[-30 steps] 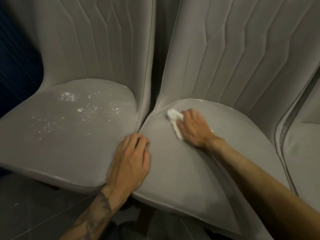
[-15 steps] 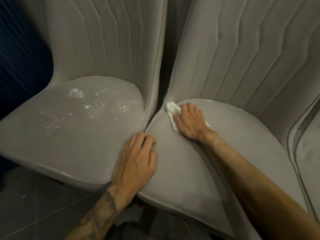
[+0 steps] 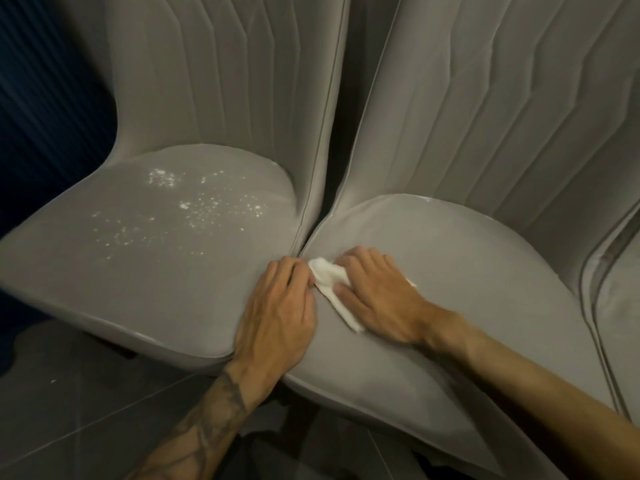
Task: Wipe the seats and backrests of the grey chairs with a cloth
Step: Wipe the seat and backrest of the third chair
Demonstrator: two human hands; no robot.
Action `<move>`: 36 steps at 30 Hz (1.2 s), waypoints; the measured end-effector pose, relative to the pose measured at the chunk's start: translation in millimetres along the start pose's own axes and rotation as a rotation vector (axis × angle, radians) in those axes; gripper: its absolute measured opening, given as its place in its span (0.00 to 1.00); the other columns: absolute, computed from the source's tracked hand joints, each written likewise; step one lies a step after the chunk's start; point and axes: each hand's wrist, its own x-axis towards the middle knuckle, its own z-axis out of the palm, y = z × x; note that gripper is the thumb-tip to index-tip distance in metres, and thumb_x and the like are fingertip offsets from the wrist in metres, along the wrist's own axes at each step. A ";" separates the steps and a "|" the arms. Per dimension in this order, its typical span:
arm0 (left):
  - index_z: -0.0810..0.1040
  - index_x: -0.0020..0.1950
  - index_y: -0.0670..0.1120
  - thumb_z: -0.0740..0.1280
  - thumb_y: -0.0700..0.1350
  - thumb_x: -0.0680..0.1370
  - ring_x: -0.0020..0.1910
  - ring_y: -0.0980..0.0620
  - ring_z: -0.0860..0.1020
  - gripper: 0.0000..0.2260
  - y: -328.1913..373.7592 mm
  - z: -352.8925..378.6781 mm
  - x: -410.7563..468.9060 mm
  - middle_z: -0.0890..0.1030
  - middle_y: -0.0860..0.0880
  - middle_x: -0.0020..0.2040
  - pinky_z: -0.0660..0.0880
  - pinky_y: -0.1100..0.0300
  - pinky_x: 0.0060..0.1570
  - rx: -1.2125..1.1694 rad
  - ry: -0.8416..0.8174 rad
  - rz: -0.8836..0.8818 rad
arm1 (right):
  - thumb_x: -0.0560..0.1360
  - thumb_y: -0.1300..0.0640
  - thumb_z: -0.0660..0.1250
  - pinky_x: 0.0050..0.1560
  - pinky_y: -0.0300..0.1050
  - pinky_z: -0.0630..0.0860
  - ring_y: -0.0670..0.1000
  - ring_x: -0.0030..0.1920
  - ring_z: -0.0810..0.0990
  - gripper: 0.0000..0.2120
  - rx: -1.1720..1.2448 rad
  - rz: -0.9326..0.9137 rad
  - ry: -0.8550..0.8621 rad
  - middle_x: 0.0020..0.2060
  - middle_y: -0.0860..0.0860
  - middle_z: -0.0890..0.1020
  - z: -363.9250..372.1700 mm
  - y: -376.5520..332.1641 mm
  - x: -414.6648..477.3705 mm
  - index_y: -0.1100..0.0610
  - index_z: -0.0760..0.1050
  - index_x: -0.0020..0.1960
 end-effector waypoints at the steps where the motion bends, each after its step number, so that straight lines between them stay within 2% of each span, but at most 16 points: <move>1: 0.72 0.48 0.46 0.57 0.38 0.78 0.45 0.46 0.72 0.06 -0.1 -0.2 0.4 0.74 0.46 0.46 0.73 0.47 0.47 0.001 0.003 -0.002 | 0.84 0.42 0.50 0.54 0.48 0.64 0.52 0.53 0.70 0.18 -0.005 -0.007 -0.001 0.57 0.49 0.72 -3.7 8.4 -8.9 0.50 0.68 0.65; 6: 0.73 0.50 0.47 0.57 0.40 0.78 0.45 0.46 0.72 0.07 0.3 0.0 0.5 0.75 0.47 0.47 0.69 0.50 0.49 0.042 0.022 -0.009 | 0.84 0.46 0.53 0.58 0.52 0.63 0.59 0.58 0.70 0.19 -0.134 0.390 -0.017 0.60 0.56 0.72 -18.1 59.8 15.1 0.55 0.67 0.69; 7: 0.74 0.51 0.47 0.57 0.40 0.78 0.46 0.46 0.73 0.07 -0.8 1.0 0.6 0.75 0.47 0.47 0.68 0.50 0.50 0.060 0.034 -0.019 | 0.84 0.46 0.53 0.58 0.53 0.63 0.59 0.58 0.70 0.19 -0.133 0.381 -0.013 0.60 0.56 0.72 -15.4 49.8 17.5 0.56 0.67 0.68; 9: 0.75 0.52 0.47 0.57 0.41 0.79 0.46 0.45 0.74 0.07 -3.9 2.7 0.5 0.76 0.47 0.47 0.68 0.49 0.50 0.074 0.064 -0.056 | 0.84 0.47 0.54 0.56 0.54 0.65 0.59 0.55 0.71 0.17 -0.065 0.221 0.019 0.57 0.56 0.73 -5.1 12.8 6.9 0.56 0.70 0.66; 11: 0.75 0.52 0.47 0.57 0.41 0.80 0.46 0.44 0.75 0.08 -4.9 3.5 0.1 0.77 0.47 0.47 0.69 0.49 0.50 0.033 0.089 -0.068 | 0.84 0.45 0.52 0.54 0.51 0.66 0.54 0.52 0.71 0.17 0.029 0.044 -0.012 0.56 0.51 0.72 -1.2 -31.2 -22.4 0.54 0.69 0.64; 13: 0.73 0.51 0.47 0.56 0.42 0.82 0.44 0.46 0.74 0.07 -5.9 4.1 -0.6 0.76 0.47 0.46 0.70 0.50 0.48 0.037 0.106 -0.020 | 0.85 0.44 0.50 0.55 0.46 0.64 0.48 0.53 0.69 0.16 0.076 -0.038 -0.078 0.58 0.47 0.70 -9.5 -44.3 -44.3 0.51 0.67 0.66; 15: 0.71 0.49 0.48 0.56 0.43 0.83 0.44 0.48 0.71 0.07 -5.2 3.9 0.2 0.74 0.48 0.45 0.67 0.52 0.47 0.074 0.099 0.015 | 0.85 0.45 0.51 0.57 0.46 0.65 0.49 0.55 0.70 0.16 0.028 0.012 -0.094 0.59 0.47 0.71 -23.1 -28.2 -48.8 0.50 0.67 0.67; 18: 0.72 0.48 0.48 0.55 0.45 0.84 0.44 0.49 0.69 0.08 -5.2 3.5 1.3 0.73 0.48 0.46 0.62 0.53 0.47 0.113 0.070 -0.004 | 0.85 0.46 0.52 0.61 0.51 0.66 0.54 0.59 0.71 0.18 -0.114 0.217 -0.052 0.62 0.51 0.71 -31.5 -7.8 -44.2 0.53 0.67 0.69; 19: 0.73 0.48 0.48 0.56 0.45 0.84 0.44 0.48 0.69 0.09 -5.5 3.6 1.4 0.74 0.48 0.46 0.62 0.53 0.48 0.114 0.063 -0.009 | 0.84 0.46 0.53 0.60 0.52 0.67 0.55 0.58 0.71 0.18 -0.092 0.227 -0.030 0.61 0.52 0.71 -29.0 -16.7 -42.2 0.54 0.68 0.68; 22: 0.75 0.49 0.47 0.56 0.46 0.82 0.45 0.46 0.73 0.10 -6.6 3.0 0.6 0.76 0.47 0.48 0.64 0.53 0.49 0.098 0.038 -0.005 | 0.84 0.46 0.52 0.57 0.51 0.68 0.54 0.55 0.71 0.17 0.009 0.071 -0.037 0.59 0.52 0.72 -9.9 -56.4 -48.8 0.54 0.69 0.66; 24: 0.76 0.50 0.47 0.57 0.47 0.82 0.46 0.45 0.74 0.09 -7.9 3.0 1.2 0.76 0.47 0.49 0.65 0.52 0.50 0.129 0.007 0.018 | 0.84 0.45 0.52 0.57 0.50 0.67 0.53 0.56 0.71 0.17 0.013 0.085 -0.024 0.60 0.51 0.72 -13.0 -43.3 -55.4 0.53 0.68 0.67; 26: 0.75 0.49 0.48 0.58 0.48 0.82 0.47 0.43 0.74 0.07 -7.5 3.9 6.1 0.75 0.46 0.49 0.67 0.48 0.50 0.166 0.001 0.018 | 0.84 0.47 0.54 0.57 0.51 0.66 0.55 0.57 0.72 0.17 -0.027 0.245 0.034 0.60 0.52 0.72 -25.3 -6.3 -62.7 0.53 0.69 0.67; 29: 0.74 0.47 0.48 0.59 0.48 0.81 0.47 0.40 0.74 0.07 -4.4 12.1 27.1 0.75 0.45 0.49 0.68 0.43 0.49 0.247 -0.004 0.055 | 0.84 0.49 0.54 0.58 0.54 0.66 0.59 0.58 0.71 0.16 -0.167 0.581 0.049 0.61 0.55 0.72 -43.7 66.6 -81.1 0.56 0.69 0.67; 33: 0.74 0.47 0.46 0.60 0.47 0.81 0.47 0.38 0.75 0.07 6.6 34.2 69.7 0.75 0.44 0.48 0.71 0.43 0.48 0.244 -0.056 0.106 | 0.81 0.53 0.50 0.54 0.58 0.68 0.65 0.56 0.73 0.18 -0.305 1.016 0.153 0.57 0.64 0.74 -55.7 139.3 -94.0 0.64 0.72 0.59; 36: 0.75 0.47 0.45 0.60 0.47 0.82 0.46 0.38 0.75 0.08 12.9 50.6 101.0 0.75 0.43 0.48 0.73 0.41 0.48 0.257 -0.104 0.138 | 0.80 0.57 0.57 0.51 0.60 0.71 0.66 0.55 0.73 0.13 -0.274 1.124 0.218 0.56 0.66 0.74 -47.1 151.4 -67.8 0.66 0.72 0.56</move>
